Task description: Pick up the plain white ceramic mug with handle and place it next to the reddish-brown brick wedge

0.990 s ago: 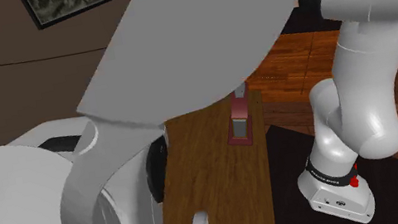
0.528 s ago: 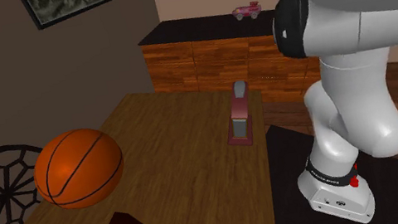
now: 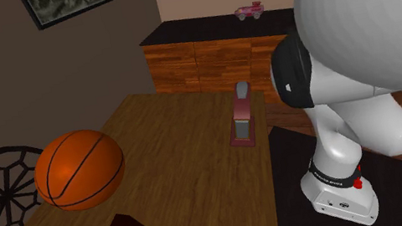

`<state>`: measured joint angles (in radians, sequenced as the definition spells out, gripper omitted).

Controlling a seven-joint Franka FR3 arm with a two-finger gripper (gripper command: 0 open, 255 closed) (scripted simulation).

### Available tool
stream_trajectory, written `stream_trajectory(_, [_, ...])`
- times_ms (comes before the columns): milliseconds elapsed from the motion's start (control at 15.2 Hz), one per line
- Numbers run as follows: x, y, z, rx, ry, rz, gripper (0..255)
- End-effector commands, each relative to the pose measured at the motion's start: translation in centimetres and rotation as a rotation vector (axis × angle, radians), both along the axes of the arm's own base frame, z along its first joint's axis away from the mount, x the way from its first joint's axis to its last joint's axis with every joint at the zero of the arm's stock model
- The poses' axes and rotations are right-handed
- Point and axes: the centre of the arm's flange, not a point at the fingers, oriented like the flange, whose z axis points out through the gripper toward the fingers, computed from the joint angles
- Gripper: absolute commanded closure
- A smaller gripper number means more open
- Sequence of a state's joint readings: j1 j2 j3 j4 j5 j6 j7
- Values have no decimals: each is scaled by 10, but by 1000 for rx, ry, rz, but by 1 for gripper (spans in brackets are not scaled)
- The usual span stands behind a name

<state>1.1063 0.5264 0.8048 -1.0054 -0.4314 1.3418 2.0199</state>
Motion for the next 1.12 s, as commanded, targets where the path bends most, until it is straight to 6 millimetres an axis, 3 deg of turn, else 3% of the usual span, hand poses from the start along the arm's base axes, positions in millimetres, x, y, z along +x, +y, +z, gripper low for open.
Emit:
stream_trajectory(0, [-1, 1, -10, 0, 0, -1, 255])
stream_trajectory(1056, [-1, 1, -95, 0, 0, -1, 255])
